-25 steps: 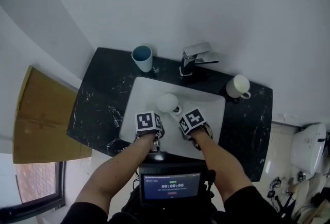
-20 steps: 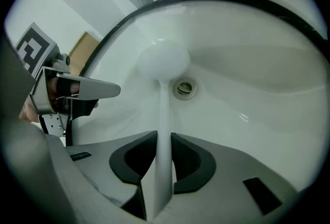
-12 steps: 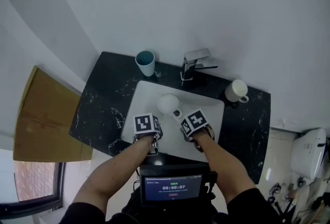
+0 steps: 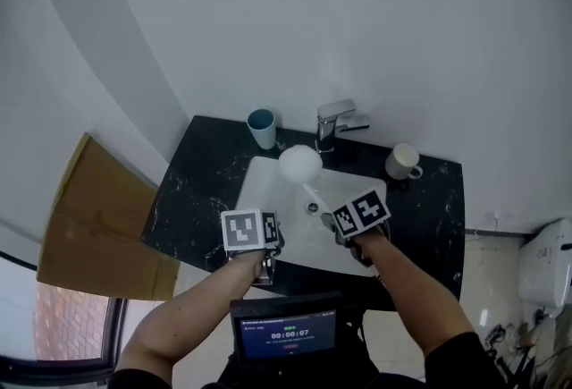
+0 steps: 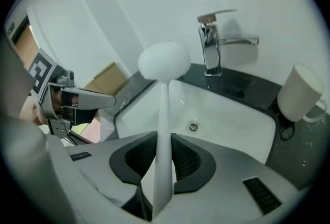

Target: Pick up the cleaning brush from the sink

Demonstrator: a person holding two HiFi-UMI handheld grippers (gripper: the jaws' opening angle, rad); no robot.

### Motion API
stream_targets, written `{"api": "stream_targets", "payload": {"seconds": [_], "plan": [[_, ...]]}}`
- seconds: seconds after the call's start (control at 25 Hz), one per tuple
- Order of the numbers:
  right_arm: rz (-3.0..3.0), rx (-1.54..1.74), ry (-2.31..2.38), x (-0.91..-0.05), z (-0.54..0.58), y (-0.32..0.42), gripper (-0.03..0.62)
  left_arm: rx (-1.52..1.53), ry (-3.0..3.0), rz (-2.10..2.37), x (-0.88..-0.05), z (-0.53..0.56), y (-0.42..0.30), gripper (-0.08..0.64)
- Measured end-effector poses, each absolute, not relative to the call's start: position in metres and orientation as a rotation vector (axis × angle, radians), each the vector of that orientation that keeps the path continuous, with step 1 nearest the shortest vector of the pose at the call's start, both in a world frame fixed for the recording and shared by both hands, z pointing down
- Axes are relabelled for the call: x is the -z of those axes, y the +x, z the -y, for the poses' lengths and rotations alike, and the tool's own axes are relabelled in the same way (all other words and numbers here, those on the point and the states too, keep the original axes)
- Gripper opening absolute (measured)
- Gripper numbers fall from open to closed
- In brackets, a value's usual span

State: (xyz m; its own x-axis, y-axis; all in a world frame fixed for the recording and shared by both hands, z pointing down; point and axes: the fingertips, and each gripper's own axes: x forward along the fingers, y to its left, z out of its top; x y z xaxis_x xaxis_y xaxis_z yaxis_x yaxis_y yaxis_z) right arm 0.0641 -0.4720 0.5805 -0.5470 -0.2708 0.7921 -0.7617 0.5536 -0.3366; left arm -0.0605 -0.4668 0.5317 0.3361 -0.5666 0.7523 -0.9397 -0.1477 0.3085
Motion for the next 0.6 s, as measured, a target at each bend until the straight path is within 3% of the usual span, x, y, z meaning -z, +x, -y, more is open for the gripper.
{"api": "stream_targets", "payload": {"seconds": [0.4,0.6], "plan": [[2.371,-0.709,1.305,-0.434,0.326,0.004,0.067,-0.466,2.416,1.370,-0.400,0.330,-0.138,0.012],[2.441,-0.520,1.526,-0.395,0.193,0.028,0.067,-0.244,2.749,1.370,-0.347,0.211,-0.152,0.012]]}}
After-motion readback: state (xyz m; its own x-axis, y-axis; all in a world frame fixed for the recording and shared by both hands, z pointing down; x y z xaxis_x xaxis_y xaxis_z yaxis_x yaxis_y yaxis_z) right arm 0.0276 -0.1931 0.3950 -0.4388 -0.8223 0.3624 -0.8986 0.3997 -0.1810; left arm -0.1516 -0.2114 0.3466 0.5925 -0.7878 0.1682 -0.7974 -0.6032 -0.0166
